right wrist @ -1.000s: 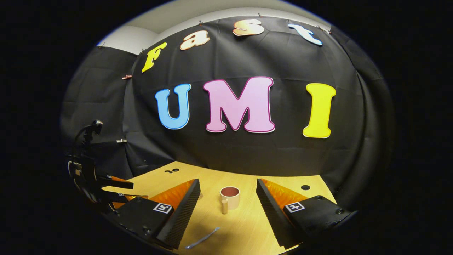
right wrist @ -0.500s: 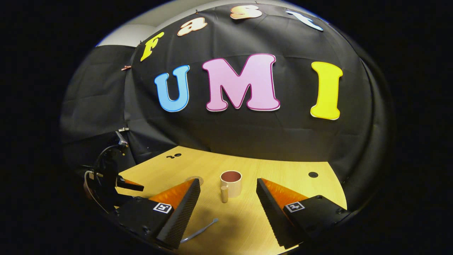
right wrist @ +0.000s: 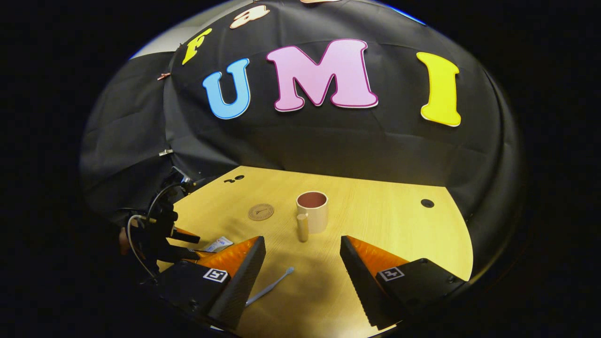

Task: Put the toothbrush and toothpaste on the desktop into the cup, then pick up the cup and place it on the coaster on the desktop.

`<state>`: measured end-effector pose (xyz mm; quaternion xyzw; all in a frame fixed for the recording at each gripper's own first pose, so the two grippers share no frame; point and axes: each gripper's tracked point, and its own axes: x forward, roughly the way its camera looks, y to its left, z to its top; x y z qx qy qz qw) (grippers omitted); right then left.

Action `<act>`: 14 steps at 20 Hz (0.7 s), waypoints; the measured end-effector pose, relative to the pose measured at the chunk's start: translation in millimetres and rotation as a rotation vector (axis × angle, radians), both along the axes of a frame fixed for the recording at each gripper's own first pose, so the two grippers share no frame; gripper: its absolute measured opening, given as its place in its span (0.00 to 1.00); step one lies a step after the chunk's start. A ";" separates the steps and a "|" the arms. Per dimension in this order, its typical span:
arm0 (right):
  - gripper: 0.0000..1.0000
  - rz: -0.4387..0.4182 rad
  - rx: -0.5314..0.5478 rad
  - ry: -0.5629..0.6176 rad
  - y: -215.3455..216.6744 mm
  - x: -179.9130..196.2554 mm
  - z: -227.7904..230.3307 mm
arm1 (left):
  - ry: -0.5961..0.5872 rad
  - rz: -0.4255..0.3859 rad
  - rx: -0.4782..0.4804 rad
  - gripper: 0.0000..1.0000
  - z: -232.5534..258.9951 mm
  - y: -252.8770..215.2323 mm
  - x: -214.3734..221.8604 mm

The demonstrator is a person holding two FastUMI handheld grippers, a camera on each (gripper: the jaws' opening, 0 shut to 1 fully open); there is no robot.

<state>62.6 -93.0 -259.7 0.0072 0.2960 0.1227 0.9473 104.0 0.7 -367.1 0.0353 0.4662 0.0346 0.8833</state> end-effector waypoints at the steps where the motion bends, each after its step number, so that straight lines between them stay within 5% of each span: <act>1: 0.99 0.004 0.020 0.020 3.9 -1.0 -5.0 | 0.015 0.010 -0.007 0.97 -4.1 0.5 -0.5; 9: 0.99 0.048 0.075 0.098 24.2 -6.6 -20.5 | 0.046 0.055 -0.090 0.87 -23.5 -5.4 1.2; 14: 0.99 0.028 0.081 0.187 41.6 -23.7 -36.3 | 0.034 0.051 -0.094 0.69 -24.6 -0.8 4.2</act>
